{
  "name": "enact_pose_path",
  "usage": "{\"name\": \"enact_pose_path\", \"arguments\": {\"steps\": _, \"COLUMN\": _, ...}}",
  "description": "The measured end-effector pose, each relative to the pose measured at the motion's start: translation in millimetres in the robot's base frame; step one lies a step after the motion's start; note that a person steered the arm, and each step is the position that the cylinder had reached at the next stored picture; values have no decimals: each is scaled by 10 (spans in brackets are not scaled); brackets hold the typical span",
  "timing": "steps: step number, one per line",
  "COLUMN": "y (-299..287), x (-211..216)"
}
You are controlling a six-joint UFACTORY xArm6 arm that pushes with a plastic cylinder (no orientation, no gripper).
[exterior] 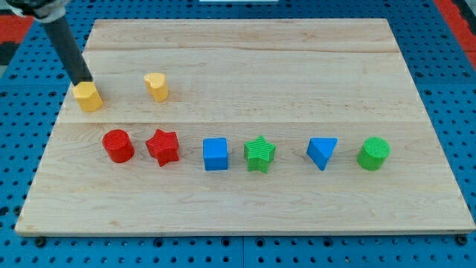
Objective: Slide the yellow hexagon closer to the red circle
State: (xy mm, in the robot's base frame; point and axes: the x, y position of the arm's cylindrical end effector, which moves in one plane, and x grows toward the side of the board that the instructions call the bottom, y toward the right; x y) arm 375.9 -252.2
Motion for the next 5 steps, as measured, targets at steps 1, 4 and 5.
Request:
{"name": "enact_pose_path", "arguments": {"steps": 1, "y": -53, "x": 274}}
{"name": "enact_pose_path", "arguments": {"steps": 4, "y": 245, "x": 236}}
{"name": "enact_pose_path", "arguments": {"steps": 5, "y": 294, "x": 303}}
